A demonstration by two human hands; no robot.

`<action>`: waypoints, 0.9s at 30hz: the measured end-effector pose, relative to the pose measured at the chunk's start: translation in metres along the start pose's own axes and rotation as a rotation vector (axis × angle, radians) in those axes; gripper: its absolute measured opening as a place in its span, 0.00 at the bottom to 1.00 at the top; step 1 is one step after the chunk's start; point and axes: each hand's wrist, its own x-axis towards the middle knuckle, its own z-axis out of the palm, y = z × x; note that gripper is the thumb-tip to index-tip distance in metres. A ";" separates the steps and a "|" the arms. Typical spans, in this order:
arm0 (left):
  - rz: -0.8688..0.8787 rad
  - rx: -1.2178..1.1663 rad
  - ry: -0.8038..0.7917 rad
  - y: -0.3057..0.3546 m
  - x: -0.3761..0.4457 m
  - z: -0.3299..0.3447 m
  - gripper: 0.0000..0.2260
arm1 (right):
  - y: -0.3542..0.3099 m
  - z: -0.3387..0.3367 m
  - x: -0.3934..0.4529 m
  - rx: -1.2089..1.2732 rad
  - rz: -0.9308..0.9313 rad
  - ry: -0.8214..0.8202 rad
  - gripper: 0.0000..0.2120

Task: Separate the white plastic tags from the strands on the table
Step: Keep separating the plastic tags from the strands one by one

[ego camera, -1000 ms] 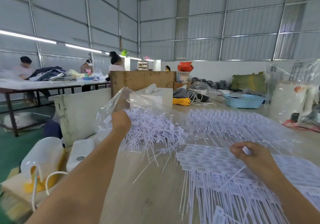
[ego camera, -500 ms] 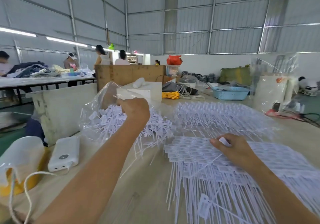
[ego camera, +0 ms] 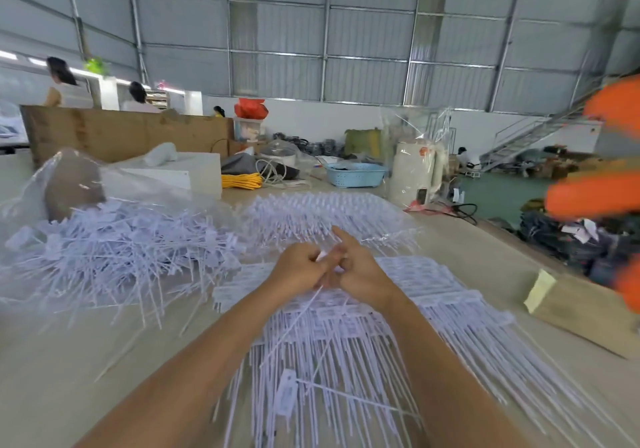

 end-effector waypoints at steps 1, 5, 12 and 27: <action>0.028 -0.043 0.030 -0.005 -0.001 0.002 0.26 | 0.002 0.000 0.000 -0.002 0.003 0.022 0.41; -0.042 -0.251 0.186 -0.012 -0.004 0.004 0.18 | 0.005 -0.006 -0.002 -0.107 0.014 0.092 0.20; -0.023 -0.449 0.165 -0.014 -0.011 0.003 0.09 | 0.006 -0.004 -0.006 -0.181 -0.021 -0.010 0.14; -0.028 -0.184 0.136 -0.015 -0.005 0.008 0.14 | 0.014 0.003 0.003 -0.281 -0.183 0.147 0.09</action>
